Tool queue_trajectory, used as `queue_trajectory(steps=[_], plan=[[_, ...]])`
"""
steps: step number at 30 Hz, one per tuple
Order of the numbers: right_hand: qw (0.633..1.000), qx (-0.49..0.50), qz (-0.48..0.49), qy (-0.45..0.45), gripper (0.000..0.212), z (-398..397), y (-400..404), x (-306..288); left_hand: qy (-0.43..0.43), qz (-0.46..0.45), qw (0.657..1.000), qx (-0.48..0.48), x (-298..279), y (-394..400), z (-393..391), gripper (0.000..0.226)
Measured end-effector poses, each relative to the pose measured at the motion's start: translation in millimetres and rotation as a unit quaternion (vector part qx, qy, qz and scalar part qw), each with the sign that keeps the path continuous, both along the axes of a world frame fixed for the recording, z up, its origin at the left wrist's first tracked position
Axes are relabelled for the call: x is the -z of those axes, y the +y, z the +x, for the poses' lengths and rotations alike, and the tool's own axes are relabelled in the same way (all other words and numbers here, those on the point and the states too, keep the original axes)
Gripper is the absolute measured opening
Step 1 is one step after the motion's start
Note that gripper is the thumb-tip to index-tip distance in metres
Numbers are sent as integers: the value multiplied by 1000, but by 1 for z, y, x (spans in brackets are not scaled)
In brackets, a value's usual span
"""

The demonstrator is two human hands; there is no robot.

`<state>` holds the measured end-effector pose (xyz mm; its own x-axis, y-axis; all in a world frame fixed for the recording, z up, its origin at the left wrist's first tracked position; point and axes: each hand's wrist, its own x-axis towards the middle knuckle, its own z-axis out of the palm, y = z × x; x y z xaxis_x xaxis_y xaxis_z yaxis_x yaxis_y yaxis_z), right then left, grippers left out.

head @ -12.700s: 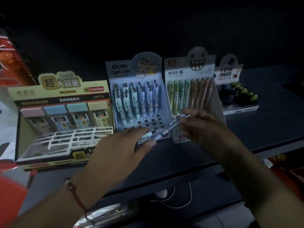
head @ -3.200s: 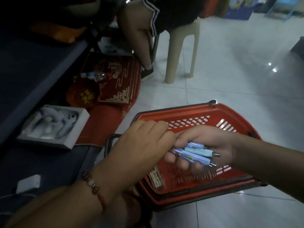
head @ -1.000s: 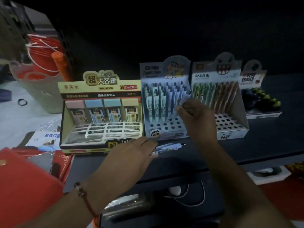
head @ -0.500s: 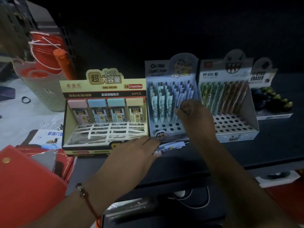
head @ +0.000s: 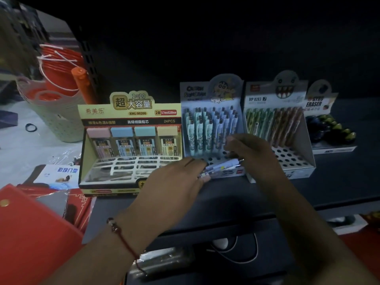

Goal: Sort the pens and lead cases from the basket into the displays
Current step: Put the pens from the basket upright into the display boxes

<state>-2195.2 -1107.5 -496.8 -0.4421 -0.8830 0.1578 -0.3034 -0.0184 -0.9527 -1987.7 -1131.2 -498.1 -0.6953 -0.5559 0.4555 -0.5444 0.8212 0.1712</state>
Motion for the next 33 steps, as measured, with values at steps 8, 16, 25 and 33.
queue_trajectory(steps=[8,16,25,33], plan=[[925,-146,53,-346,34,-10,33,-19,54,115,992,7,-20,4,-38,24],[936,-122,14,-329,6,-30,47,-8,84,225,970,26,-7,4,-42,28],[933,24,-6,-360,17,-54,60,-8,62,215,975,2,-3,-3,-41,26],[965,111,-77,-225,23,-53,65,-17,1,202,979,4,4,12,-43,45]])
